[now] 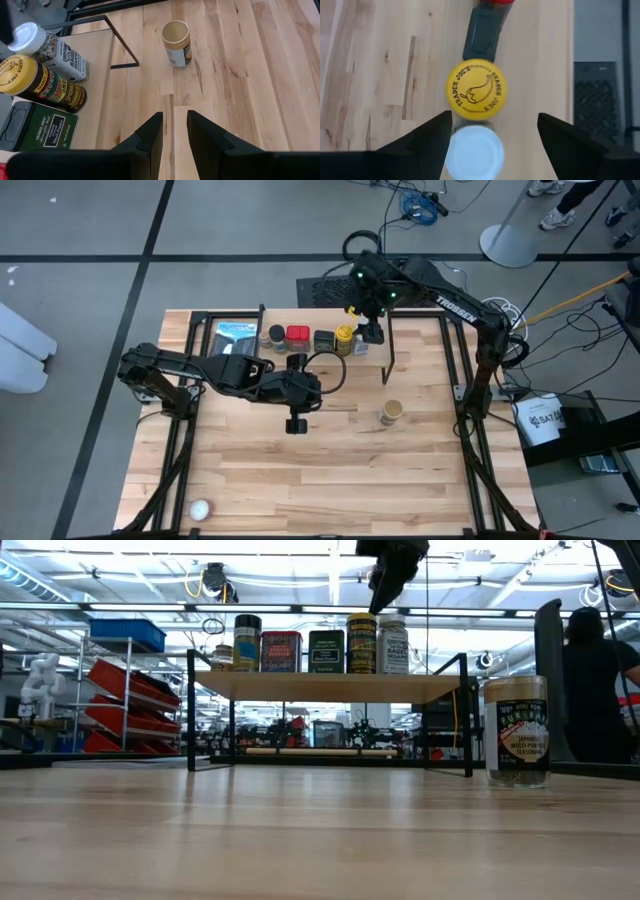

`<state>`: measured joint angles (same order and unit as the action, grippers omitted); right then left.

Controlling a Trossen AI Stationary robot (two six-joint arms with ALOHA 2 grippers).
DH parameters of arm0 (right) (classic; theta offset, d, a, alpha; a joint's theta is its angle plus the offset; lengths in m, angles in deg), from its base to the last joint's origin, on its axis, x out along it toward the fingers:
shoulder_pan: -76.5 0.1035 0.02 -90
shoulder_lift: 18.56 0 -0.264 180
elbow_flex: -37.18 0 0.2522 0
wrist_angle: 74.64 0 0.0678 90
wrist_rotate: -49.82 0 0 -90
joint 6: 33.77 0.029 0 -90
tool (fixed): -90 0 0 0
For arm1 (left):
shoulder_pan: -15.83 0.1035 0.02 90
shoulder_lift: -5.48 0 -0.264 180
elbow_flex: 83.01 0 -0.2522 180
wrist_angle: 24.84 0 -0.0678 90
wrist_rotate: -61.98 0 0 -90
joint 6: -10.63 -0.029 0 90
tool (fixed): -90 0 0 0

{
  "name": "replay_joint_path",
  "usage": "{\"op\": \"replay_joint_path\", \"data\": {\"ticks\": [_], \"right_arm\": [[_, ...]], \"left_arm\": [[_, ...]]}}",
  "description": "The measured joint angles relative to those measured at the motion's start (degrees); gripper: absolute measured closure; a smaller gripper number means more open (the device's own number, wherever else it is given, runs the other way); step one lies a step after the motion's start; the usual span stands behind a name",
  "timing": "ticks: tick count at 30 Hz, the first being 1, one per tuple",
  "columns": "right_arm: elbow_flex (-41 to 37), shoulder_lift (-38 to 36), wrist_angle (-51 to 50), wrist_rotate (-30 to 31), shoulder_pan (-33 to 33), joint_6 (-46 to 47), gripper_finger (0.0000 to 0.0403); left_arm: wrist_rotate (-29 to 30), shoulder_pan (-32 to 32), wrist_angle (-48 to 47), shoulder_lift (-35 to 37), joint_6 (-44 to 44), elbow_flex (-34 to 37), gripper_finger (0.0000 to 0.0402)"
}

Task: Shelf spices
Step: Put the white seasoning bottle on the shelf

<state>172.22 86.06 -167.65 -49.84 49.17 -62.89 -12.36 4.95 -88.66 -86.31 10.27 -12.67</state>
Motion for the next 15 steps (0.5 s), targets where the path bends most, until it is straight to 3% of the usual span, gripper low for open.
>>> {"op": "replay_joint_path", "data": {"ticks": [6,15], "right_arm": [[7.16,-0.18,-4.39,5.10,-0.47,2.15,0.0125],[5.71,-3.14,-10.38,8.19,-1.94,11.10,0.0142]], "left_arm": [[0.00,0.00,0.00,0.00,0.01,-0.02,0.0304],[-0.02,-0.02,0.02,0.00,0.04,-0.02,0.0304]]}}
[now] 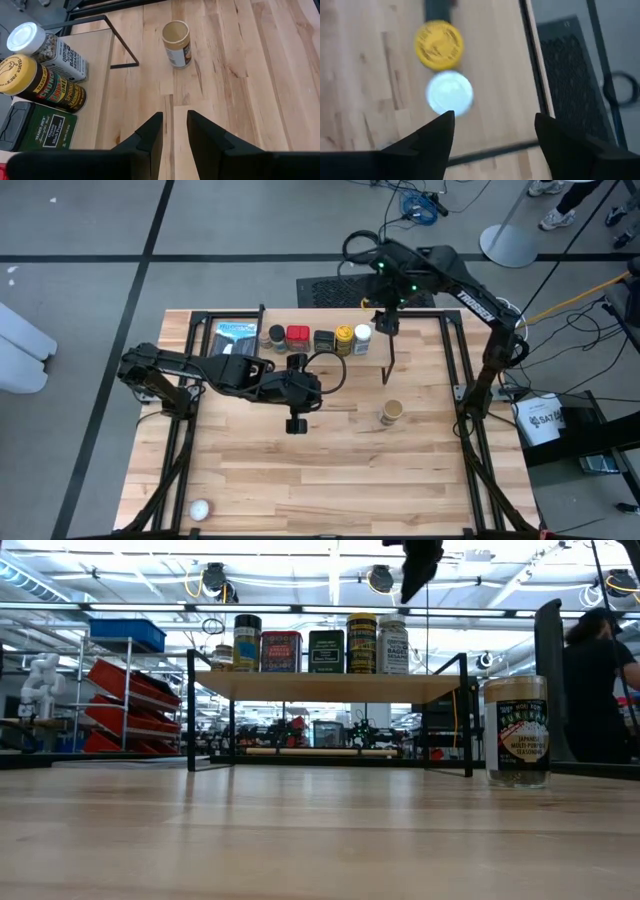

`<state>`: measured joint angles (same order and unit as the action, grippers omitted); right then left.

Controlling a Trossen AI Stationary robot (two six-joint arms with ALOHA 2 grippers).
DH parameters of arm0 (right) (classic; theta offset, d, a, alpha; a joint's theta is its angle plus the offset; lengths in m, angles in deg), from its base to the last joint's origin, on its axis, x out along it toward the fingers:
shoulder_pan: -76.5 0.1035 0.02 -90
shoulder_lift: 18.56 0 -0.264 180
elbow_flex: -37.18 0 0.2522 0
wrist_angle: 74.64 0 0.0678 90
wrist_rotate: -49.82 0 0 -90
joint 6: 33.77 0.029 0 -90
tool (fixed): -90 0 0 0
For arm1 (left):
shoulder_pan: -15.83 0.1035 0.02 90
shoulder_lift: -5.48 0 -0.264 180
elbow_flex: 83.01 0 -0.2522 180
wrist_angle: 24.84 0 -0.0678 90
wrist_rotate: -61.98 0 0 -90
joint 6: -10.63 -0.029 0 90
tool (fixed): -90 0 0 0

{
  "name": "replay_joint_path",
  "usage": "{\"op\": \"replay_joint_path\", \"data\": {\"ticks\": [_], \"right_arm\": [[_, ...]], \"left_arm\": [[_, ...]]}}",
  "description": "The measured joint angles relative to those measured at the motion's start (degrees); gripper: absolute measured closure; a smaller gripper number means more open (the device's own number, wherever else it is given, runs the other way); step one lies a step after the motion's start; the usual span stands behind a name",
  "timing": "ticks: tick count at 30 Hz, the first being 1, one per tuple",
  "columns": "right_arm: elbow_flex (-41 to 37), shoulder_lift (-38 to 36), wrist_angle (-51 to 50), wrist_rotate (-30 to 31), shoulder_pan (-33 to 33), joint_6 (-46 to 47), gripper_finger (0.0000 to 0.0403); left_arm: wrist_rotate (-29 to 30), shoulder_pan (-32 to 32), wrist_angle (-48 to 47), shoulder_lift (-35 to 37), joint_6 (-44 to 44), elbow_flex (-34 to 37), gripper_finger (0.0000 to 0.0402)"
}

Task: Shelf spices
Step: Put the white seasoning bottle on the shelf

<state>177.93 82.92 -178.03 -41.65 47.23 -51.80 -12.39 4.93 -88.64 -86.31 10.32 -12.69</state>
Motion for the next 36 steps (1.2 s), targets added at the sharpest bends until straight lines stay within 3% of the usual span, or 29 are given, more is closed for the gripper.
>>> {"op": "replay_joint_path", "data": {"ticks": [5,11,23,36], "right_arm": [[-4.31,-0.01,-0.35,-0.32,0.39,1.92,0.0161],[-15.03,-2.19,0.95,-0.31,0.47,3.30,0.0187],[-36.87,-11.25,21.35,0.26,0.47,3.80,0.0241],[-39.85,-11.40,26.62,-2.64,1.64,4.39,0.0289]], "left_arm": [[0.00,0.00,-0.02,0.00,0.02,0.00,0.0304],[0.00,-0.13,-0.56,0.00,0.38,0.00,0.0304],[0.00,-0.13,-0.33,0.00,0.02,0.00,0.0304],[0.00,-0.09,0.00,0.00,0.00,0.00,0.0304]]}}
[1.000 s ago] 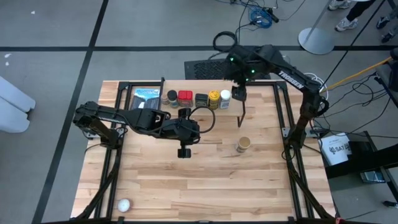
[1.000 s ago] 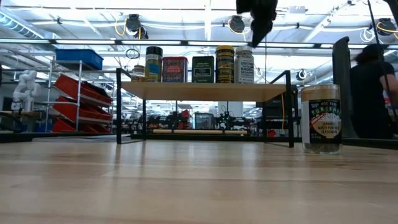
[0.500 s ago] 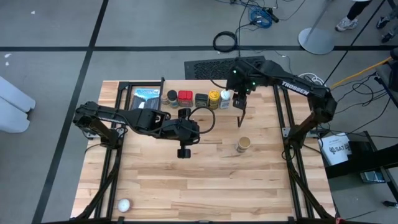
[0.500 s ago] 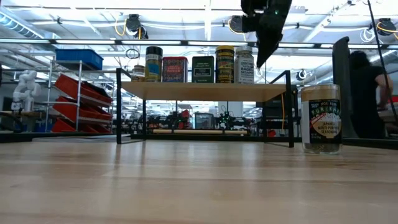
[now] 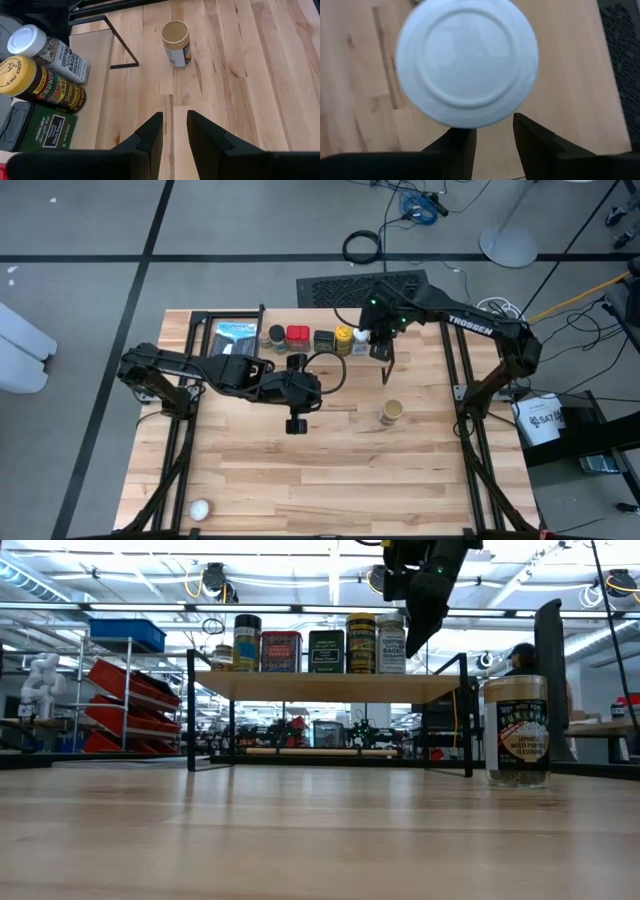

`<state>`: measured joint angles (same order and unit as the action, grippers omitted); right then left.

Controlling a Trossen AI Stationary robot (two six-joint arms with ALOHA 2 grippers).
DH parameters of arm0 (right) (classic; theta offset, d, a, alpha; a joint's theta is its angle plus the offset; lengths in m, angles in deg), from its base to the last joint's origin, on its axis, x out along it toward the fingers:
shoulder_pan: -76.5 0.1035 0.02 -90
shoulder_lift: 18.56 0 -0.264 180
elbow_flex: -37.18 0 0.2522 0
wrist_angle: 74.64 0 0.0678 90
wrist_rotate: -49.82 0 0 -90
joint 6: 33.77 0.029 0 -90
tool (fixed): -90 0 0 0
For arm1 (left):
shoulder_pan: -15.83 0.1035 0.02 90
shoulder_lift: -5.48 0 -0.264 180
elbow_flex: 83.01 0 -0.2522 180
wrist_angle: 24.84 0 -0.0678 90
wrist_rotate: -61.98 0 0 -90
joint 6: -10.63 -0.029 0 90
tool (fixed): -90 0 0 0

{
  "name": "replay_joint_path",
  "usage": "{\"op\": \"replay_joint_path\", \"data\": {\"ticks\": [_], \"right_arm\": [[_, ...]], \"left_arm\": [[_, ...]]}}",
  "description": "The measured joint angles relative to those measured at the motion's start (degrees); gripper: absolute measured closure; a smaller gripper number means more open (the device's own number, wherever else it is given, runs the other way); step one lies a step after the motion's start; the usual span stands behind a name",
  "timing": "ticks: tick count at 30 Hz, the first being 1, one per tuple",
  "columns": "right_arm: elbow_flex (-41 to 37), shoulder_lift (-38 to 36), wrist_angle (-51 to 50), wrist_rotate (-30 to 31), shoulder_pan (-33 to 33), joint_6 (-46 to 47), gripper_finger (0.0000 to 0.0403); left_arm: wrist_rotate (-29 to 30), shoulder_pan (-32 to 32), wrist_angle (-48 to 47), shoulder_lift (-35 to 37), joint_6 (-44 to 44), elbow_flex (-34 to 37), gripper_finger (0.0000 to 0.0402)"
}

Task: Shelf spices
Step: Put the white seasoning bottle on the shelf, then put the gold seasoning bottle on the shelf

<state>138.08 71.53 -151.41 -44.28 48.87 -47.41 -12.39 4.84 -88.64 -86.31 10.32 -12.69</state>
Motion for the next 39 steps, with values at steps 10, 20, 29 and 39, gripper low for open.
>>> {"op": "replay_joint_path", "data": {"ticks": [10,20,29,39], "right_arm": [[0.26,0.00,-0.87,-0.42,0.37,1.37,0.0293],[6.92,-4.01,-13.63,4.96,3.82,7.88,0.0293],[6.83,-10.46,-22.00,5.94,18.04,23.59,0.0285],[-2.44,-12.81,-21.70,7.05,37.56,38.88,0.0210]], "left_arm": [[0.00,0.00,0.00,0.00,0.00,0.00,0.0304],[0.02,0.00,-0.54,0.00,-0.07,0.00,0.0304],[0.02,-0.02,-3.41,1.46,1.51,0.00,0.0304],[-0.39,-0.02,-3.52,1.70,1.51,0.00,0.0304]]}}
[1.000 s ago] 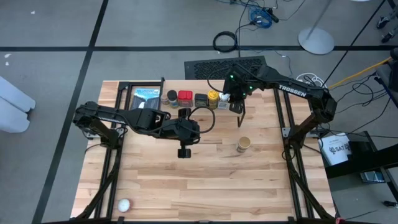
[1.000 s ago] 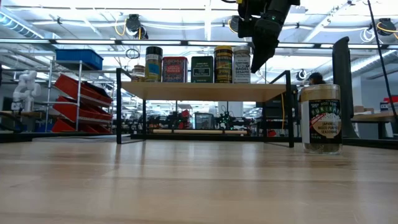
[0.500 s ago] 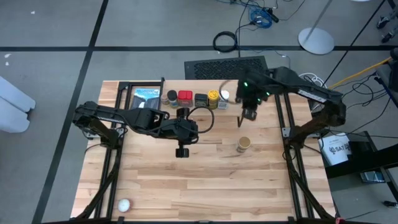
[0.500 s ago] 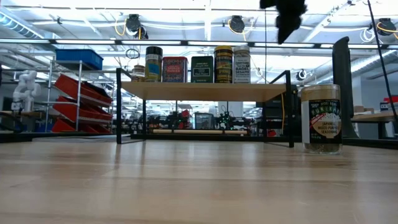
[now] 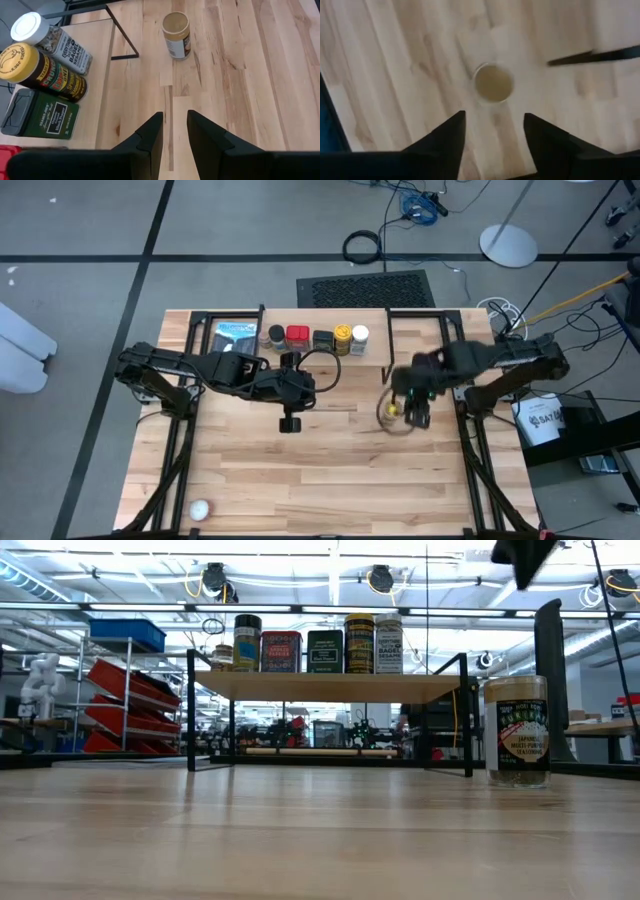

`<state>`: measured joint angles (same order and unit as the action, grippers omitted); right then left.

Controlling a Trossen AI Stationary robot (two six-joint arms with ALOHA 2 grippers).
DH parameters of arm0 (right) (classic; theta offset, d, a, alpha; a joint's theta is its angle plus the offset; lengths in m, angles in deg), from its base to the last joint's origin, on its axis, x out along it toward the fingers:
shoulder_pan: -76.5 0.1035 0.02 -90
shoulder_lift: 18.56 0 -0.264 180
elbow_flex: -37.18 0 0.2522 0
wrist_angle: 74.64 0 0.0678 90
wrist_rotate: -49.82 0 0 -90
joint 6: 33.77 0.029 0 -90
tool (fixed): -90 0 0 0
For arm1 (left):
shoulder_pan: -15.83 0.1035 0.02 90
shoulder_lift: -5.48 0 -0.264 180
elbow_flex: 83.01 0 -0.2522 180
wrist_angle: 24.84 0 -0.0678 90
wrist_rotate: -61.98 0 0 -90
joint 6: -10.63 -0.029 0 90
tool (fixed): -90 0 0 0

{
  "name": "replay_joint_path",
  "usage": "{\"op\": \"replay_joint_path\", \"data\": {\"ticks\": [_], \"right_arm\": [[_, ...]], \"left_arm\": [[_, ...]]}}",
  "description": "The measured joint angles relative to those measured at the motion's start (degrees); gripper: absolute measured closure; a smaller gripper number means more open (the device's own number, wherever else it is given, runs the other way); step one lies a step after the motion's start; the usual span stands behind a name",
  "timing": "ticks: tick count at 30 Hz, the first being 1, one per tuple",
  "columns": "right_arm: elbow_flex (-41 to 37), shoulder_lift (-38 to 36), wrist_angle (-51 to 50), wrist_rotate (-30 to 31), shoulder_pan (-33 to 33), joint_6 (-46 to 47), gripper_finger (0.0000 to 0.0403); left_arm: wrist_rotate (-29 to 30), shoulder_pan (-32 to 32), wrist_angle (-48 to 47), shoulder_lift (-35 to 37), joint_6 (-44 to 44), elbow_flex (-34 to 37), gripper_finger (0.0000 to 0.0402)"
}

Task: Shelf spices
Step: Put the gold seasoning bottle on the shelf

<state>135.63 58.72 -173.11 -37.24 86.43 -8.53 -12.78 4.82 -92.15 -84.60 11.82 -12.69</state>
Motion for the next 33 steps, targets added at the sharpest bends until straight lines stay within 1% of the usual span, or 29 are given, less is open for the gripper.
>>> {"op": "replay_joint_path", "data": {"ticks": [3,6,10,13,16,23,25,33], "right_arm": [[-3.99,0.02,2.69,1.63,3.82,2.60,0.0174],[-7.60,0.03,6.38,3.25,6.32,2.88,0.0136],[-10.97,0.05,10.96,3.41,7.43,1.52,0.0093],[-13.43,0.07,13.87,3.38,6.95,-2.42,0.0074],[-15.37,0.07,15.91,2.79,5.45,-5.53,0.0067],[-18.79,0.07,18.10,2.67,1.72,-10.49,0.0066],[-19.19,0.07,19.01,1.74,0.64,-11.74,0.0066],[-20.83,0.07,20.88,-0.97,-3.60,-13.23,0.0066]], "left_arm": [[-0.02,0.00,0.03,0.00,-0.02,0.00,0.0304],[-0.04,0.00,0.12,0.00,-0.01,0.00,0.0304],[-0.04,0.00,0.35,0.00,0.02,0.00,0.0304],[-0.03,0.00,0.55,0.00,0.05,0.00,0.0304],[-0.04,0.00,0.54,0.00,0.18,0.00,0.0304],[-0.09,0.00,0.49,0.00,1.44,0.00,0.0304],[-0.09,0.00,0.46,0.00,1.44,0.00,0.0304],[-0.09,0.00,0.35,0.00,1.42,0.00,0.0304]]}}
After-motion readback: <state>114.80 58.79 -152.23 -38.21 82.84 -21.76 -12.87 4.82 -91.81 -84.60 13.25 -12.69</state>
